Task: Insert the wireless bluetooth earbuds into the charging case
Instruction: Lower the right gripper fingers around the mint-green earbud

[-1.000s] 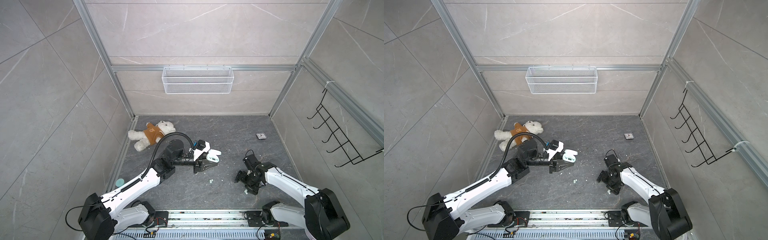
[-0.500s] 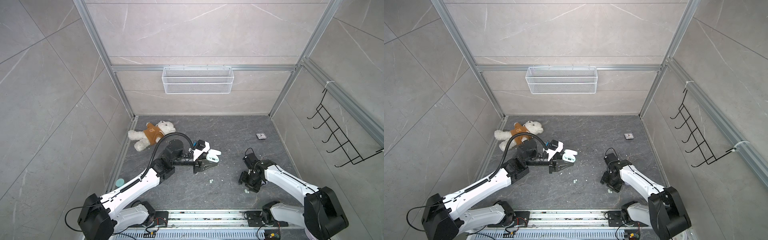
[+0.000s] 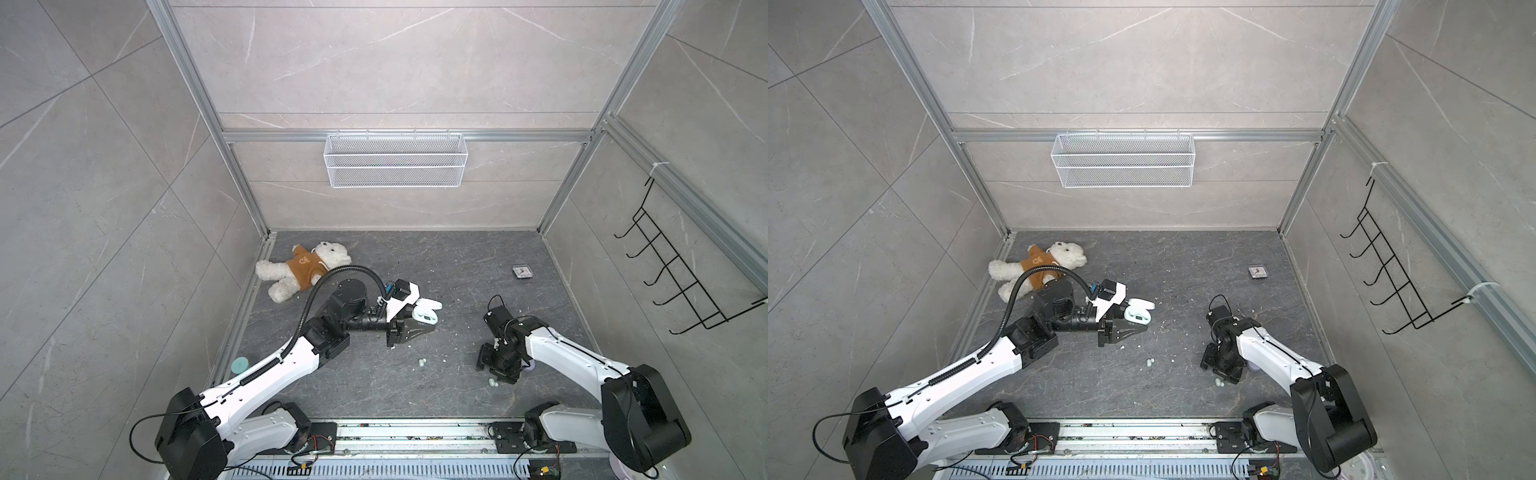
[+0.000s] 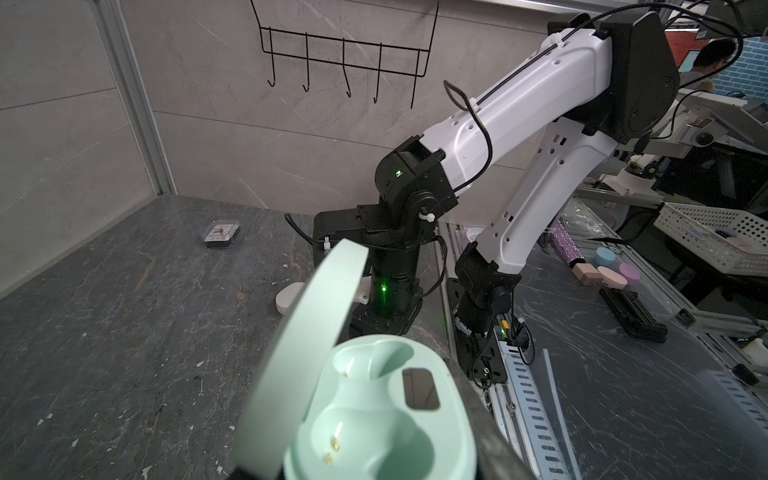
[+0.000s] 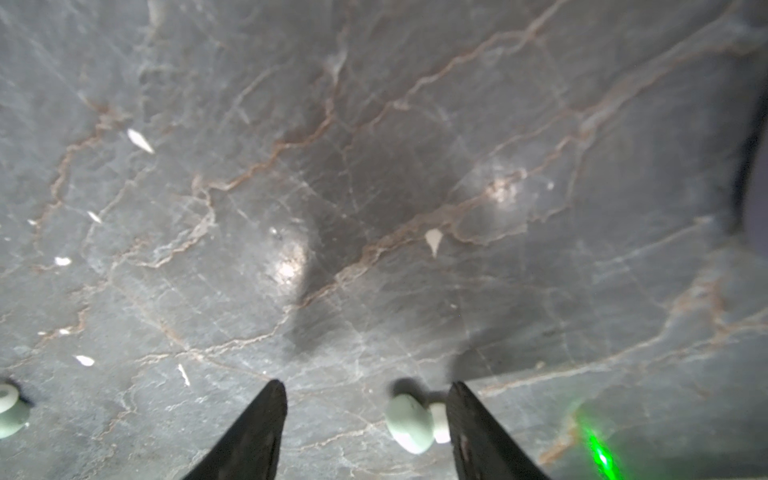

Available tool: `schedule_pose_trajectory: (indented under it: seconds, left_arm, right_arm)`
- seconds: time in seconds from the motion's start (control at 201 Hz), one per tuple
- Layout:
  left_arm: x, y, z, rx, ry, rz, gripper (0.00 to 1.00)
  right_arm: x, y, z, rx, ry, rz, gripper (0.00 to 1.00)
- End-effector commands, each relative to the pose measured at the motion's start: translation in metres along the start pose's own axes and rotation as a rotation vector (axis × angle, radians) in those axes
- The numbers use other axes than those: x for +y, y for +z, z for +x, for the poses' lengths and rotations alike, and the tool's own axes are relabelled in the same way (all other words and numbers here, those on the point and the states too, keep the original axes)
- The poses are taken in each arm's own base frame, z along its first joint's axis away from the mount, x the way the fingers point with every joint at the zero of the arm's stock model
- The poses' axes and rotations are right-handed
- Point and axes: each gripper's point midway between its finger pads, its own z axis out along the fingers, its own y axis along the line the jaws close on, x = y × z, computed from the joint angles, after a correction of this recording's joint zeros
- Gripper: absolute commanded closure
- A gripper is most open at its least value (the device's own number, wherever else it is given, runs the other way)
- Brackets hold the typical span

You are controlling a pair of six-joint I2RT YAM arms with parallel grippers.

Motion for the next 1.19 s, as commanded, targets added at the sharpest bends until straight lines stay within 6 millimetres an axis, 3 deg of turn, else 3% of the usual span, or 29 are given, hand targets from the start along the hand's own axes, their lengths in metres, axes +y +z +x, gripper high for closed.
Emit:
schedule_pose_trajectory:
  seconds: [0.0, 0.518, 1.19]
  left_arm:
    - [-0.007, -0.004, -0.017, -0.043, 0.059, 0.007, 0.75]
    - [-0.007, -0.005, -0.018, -0.045, 0.061, 0.011, 0.75]
    - [-0.009, -0.006, -0.021, -0.046, 0.071, 0.009, 0.75]
  right_arm:
    - [0.000, 0.003, 0.010, 0.048, -0.006, -0.014, 0.36]
    - [-0.014, -0.005, 0.010, -0.003, 0.106, 0.028, 0.39]
    - [-0.021, 0.002, 0.011, 0.014, 0.118, 0.079, 0.59]
